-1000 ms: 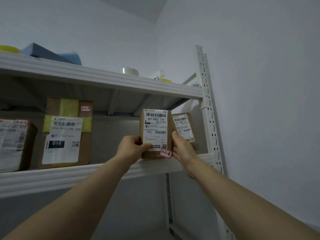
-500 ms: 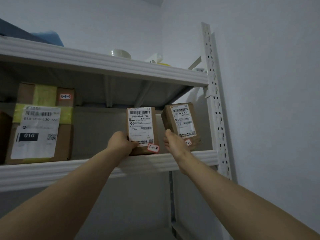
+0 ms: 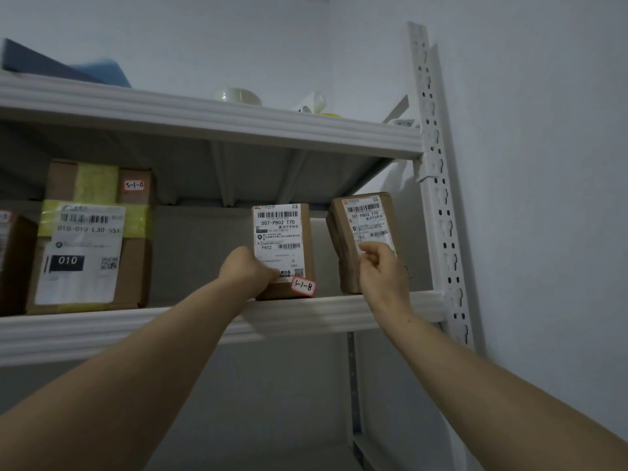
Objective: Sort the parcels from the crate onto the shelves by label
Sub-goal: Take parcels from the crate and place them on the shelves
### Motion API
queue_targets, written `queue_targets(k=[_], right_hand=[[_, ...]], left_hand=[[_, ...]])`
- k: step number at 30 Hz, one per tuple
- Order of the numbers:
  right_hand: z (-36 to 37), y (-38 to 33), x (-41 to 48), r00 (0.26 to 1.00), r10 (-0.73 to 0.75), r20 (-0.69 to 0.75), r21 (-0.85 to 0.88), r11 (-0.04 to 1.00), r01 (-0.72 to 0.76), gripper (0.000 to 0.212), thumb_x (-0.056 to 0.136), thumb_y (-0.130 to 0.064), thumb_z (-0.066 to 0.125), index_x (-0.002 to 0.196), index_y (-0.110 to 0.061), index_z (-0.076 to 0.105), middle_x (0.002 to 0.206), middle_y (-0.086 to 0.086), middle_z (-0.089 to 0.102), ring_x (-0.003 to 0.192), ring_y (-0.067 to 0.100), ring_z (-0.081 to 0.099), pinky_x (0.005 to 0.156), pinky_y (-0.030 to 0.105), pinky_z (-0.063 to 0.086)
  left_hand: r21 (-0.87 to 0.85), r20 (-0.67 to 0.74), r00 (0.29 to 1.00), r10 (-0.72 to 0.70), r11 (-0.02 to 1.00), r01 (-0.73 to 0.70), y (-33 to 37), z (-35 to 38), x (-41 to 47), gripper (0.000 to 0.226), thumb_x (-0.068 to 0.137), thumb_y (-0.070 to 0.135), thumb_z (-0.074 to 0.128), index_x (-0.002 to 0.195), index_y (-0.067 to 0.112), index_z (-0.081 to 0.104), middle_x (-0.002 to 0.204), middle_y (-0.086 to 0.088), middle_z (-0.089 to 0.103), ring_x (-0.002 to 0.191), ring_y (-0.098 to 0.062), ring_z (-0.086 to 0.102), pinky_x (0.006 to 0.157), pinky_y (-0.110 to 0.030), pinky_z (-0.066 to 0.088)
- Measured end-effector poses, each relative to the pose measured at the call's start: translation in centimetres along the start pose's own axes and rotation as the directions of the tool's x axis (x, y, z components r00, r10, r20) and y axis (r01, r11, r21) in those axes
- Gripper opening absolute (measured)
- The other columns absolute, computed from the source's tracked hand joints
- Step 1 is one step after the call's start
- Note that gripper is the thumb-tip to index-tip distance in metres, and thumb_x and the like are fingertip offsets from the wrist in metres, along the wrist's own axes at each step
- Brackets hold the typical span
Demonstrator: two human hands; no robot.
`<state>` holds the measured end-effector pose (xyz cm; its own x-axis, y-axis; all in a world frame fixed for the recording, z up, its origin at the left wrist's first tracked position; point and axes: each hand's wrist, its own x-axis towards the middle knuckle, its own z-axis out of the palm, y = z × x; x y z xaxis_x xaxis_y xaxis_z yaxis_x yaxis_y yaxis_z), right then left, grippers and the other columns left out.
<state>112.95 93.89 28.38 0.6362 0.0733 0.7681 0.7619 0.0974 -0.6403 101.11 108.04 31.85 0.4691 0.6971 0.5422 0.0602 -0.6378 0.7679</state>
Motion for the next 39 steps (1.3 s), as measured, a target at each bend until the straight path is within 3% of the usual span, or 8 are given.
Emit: queue_targets(k=[4,8,14,19,22,25,34,39], right_hand=[[-0.8,0.8,0.5,0.996,0.074,-0.048,0.011,0.997,-0.073,0.035,0.090,0.000,0.046,0.120,-0.015,0.056,0.112,0.001,0.059,0.109,0.020,0.056,0.096,0.042,0.048],[-1.6,1.5,0.5,0.990,0.126,-0.070,0.030,0.992,-0.124,0.039,0.087,0.006,0.044,0.119,-0.012,0.056,0.108,0.001,0.060,0.106,0.020,0.057,0.096,0.040,0.049],[-0.8,1.0,-0.6,0.999,-0.015,0.050,-0.021,1.000,0.016,0.026,0.092,-0.001,0.045,0.100,-0.022,0.058,0.091,-0.006,0.066,0.096,0.015,0.063,0.090,0.037,0.052],[1.8,-0.3,-1.7,0.958,-0.093,0.271,-0.151,0.979,0.137,0.034,0.096,-0.016,0.048,0.128,-0.011,0.058,0.125,0.003,0.064,0.118,0.018,0.057,0.101,0.037,0.044],[3.0,-0.9,-1.9,0.940,-0.054,0.338,-0.237,0.961,0.140,0.031,0.096,-0.014,0.051,0.125,-0.008,0.060,0.124,0.006,0.064,0.116,0.022,0.058,0.097,0.037,0.046],[3.6,-0.7,-1.8,0.934,-0.034,0.356,-0.282,0.949,0.142,0.029,0.095,-0.010,0.047,0.121,-0.010,0.061,0.118,0.007,0.066,0.111,0.025,0.060,0.093,0.040,0.048],[2.8,0.6,-2.9,0.938,-0.048,0.343,-0.380,0.906,0.186,0.044,0.100,-0.020,0.046,0.142,-0.010,0.039,0.142,0.009,0.047,0.129,0.026,0.043,0.107,0.038,0.034],[1.9,0.8,-5.0,0.934,-0.082,0.347,-0.374,0.902,0.218,0.049,0.096,-0.012,0.051,0.143,-0.011,0.036,0.147,0.004,0.039,0.136,0.019,0.034,0.111,0.026,0.024]], left_hand=[[0.002,-0.005,1.000,0.006,1.000,-0.006,0.2,0.2,0.0,0.017,0.084,0.012,0.070,0.096,0.007,0.058,0.114,-0.013,0.065,0.105,-0.028,0.061,0.092,-0.040,0.051],[0.024,-0.009,1.000,0.000,1.000,0.000,0.4,0.5,-0.2,0.023,0.082,0.015,0.073,0.098,0.008,0.057,0.115,-0.012,0.064,0.106,-0.028,0.060,0.090,-0.038,0.050],[0.041,-0.002,1.000,0.002,0.999,-0.002,0.4,0.7,-0.2,0.034,0.081,0.018,0.075,0.108,0.005,0.059,0.119,-0.012,0.063,0.109,-0.029,0.058,0.092,-0.038,0.049],[0.071,-0.009,1.000,0.002,0.997,-0.001,0.4,0.5,-0.4,0.028,0.080,0.020,0.076,0.095,0.010,0.054,0.117,-0.012,0.062,0.110,-0.029,0.057,0.091,-0.037,0.048],[0.122,-0.029,1.000,0.011,0.993,-0.007,0.5,0.4,-0.7,0.027,0.080,0.021,0.076,0.088,0.012,0.051,0.112,-0.012,0.063,0.107,-0.028,0.058,0.083,-0.034,0.047],[0.174,-0.039,0.999,0.020,0.985,-0.013,0.6,0.4,-0.8,0.027,0.080,0.020,0.076,0.090,0.011,0.053,0.111,-0.012,0.064,0.105,-0.029,0.059,0.085,-0.035,0.049],[0.228,-0.058,0.998,0.006,0.974,0.008,0.4,-0.1,-2.0,0.016,0.087,0.010,0.064,0.085,0.009,0.049,0.108,-0.015,0.063,0.103,-0.032,0.059,0.076,-0.034,0.043],[0.222,-0.073,0.997,0.027,0.975,-0.010,-0.5,-0.3,-3.0,0.023,0.087,0.007,0.058,0.108,0.000,0.049,0.115,-0.019,0.058,0.106,-0.035,0.056,0.075,-0.037,0.043]])
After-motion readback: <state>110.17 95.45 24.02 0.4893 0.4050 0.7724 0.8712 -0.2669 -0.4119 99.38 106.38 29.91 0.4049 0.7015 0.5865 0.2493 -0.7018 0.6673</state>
